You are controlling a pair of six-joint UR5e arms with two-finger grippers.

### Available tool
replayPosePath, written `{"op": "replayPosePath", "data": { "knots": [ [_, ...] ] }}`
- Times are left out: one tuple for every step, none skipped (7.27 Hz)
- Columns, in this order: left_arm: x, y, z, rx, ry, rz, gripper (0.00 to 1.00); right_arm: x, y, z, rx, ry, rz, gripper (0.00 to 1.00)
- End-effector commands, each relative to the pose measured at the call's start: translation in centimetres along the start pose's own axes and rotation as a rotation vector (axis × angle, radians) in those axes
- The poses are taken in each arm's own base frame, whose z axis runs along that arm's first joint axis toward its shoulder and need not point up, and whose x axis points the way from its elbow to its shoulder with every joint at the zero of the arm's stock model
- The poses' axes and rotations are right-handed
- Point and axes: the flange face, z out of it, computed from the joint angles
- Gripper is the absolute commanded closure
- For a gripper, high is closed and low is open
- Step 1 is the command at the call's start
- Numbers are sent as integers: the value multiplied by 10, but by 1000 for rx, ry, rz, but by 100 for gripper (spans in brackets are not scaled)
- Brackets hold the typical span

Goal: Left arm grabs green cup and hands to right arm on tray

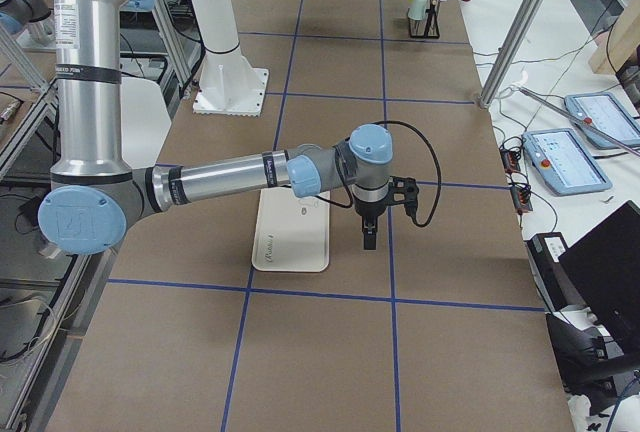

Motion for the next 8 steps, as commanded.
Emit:
{"op": "replayPosePath", "data": {
  "knots": [
    [-6, 4, 1, 3, -35, -3, 0, 0, 5, 0, -17, -37, 9, 0],
    [-4, 4, -1, 8, -35, -2, 0, 2, 5, 1, -22, -44, 14, 0],
    [-4, 4, 0, 7, -35, -2, 0, 2, 5, 1, -19, -39, 3, 0],
    [-1, 4, -3, 11, -33, 5, 0, 1, 5, 0, -17, -43, -2, 0],
    [1, 4, -4, 14, -30, 10, 0, 0, 4, 1, -19, -44, 0, 0],
    [6, 4, -8, 23, -27, 20, 0, -1, 5, -2, -14, -46, -2, 0],
    [15, 3, -14, 36, -25, 36, 0, -1, 5, -1, -17, -45, 4, 0],
    [34, -5, -25, 58, -19, 73, 1, -3, 2, -1, -11, -46, 1, 0]
  ]
}}
